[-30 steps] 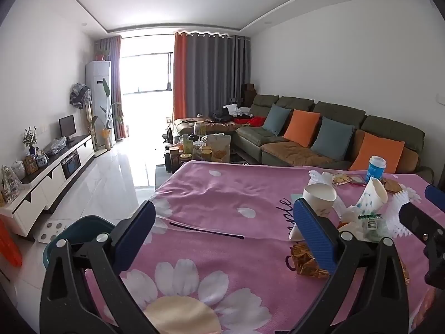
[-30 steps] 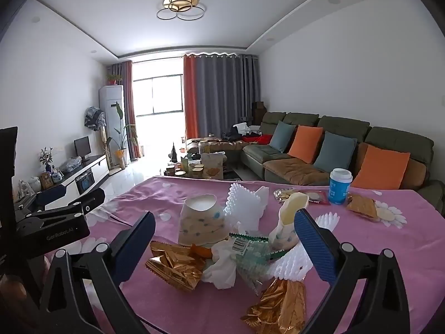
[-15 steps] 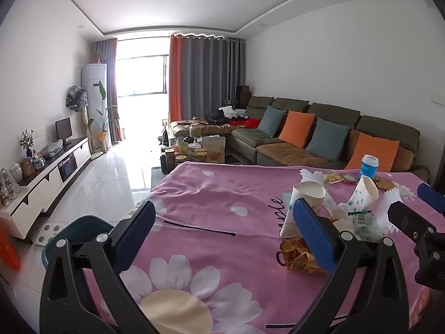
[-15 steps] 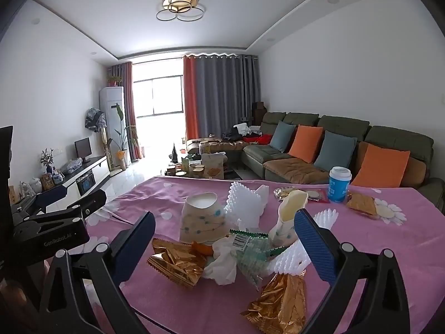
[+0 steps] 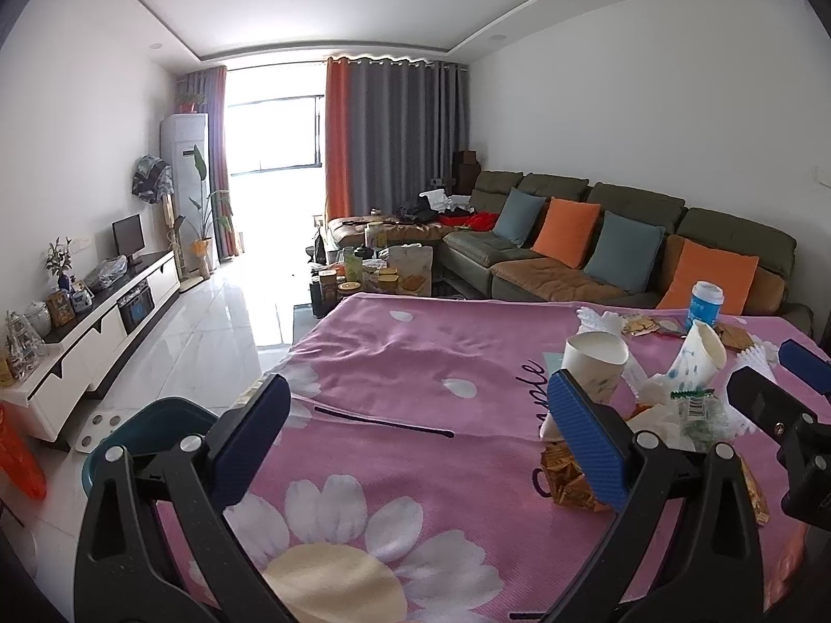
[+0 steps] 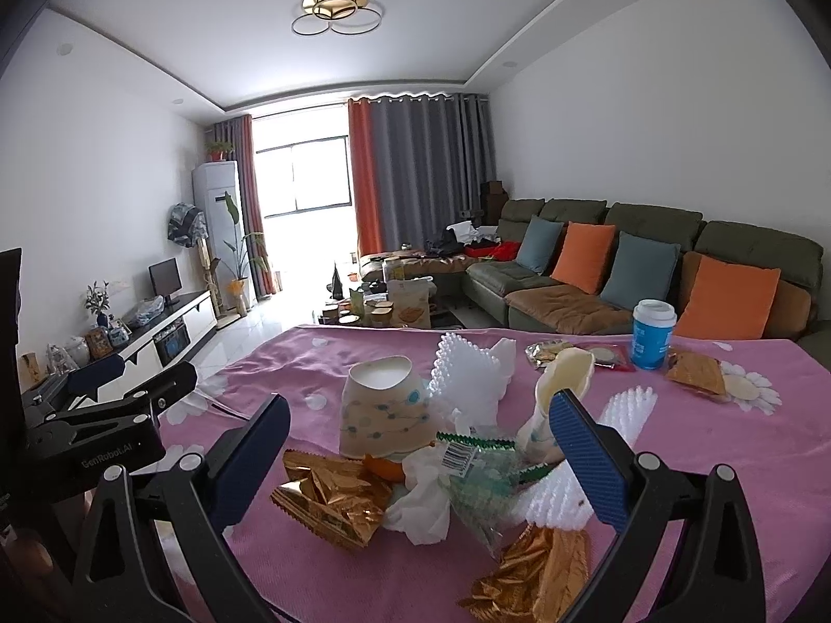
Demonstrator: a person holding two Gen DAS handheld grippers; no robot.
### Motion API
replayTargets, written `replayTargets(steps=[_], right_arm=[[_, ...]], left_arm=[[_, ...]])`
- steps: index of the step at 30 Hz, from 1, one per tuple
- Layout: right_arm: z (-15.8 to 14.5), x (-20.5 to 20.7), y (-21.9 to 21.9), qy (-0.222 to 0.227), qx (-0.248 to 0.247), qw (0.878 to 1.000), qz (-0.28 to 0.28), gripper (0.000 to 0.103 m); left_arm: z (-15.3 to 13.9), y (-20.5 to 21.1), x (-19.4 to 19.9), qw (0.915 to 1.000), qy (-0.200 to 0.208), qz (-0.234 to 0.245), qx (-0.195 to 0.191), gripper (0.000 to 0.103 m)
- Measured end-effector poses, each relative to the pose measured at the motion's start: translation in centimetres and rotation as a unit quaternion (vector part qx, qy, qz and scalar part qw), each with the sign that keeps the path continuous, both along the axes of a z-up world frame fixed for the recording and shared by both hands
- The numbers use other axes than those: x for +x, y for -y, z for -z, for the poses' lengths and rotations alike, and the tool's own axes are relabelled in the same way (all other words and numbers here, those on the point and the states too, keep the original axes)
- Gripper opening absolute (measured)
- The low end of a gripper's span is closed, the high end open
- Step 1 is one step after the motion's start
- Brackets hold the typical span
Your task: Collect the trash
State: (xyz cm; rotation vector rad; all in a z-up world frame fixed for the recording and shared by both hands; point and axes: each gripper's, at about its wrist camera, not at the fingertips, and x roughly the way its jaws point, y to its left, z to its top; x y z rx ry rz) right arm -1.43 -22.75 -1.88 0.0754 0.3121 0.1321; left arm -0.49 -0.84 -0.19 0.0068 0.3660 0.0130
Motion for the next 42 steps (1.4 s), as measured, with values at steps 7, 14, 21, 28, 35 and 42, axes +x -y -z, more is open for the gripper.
replayTargets(steps=[7, 14, 21, 28, 35, 42], right_arm=[[0.0, 0.7, -0.1, 0.001, -0.006, 1.000, -0.011, 0.097], [0.5, 1.0, 0.5, -0.003, 0.008, 1.000, -0.007, 0.097], [0.6, 1.0, 0.6, -0.003, 0.003, 1.000, 0.006, 0.097], [0.6, 0.8, 0.5, -0.006, -0.004, 1.000, 0.021, 0.097], [0.6, 0.7, 0.7, -0.007, -0.003, 1.000, 0.022, 0.097], [0.5, 0.8, 0.6, -0.007, -0.004, 1.000, 0.021, 0.097]], left_arm=[[0.2, 0.2, 0.8, 0.9999, -0.005, -0.015, 0.001, 0.098], [0.5, 1.4, 0.5, 0.9999, -0.001, -0.005, 0.016, 0.098], [0.8, 1.6, 0.8, 0.9998, -0.005, 0.017, 0.007, 0.098], [1.1, 2.1, 1.2, 0.9993, -0.006, 0.038, 0.004, 0.098], [1.0, 2.1, 1.1, 0.9993, 0.000, 0.038, 0.004, 0.098], [0.9, 2.0, 1.1, 0.9994, -0.001, 0.036, 0.003, 0.098]])
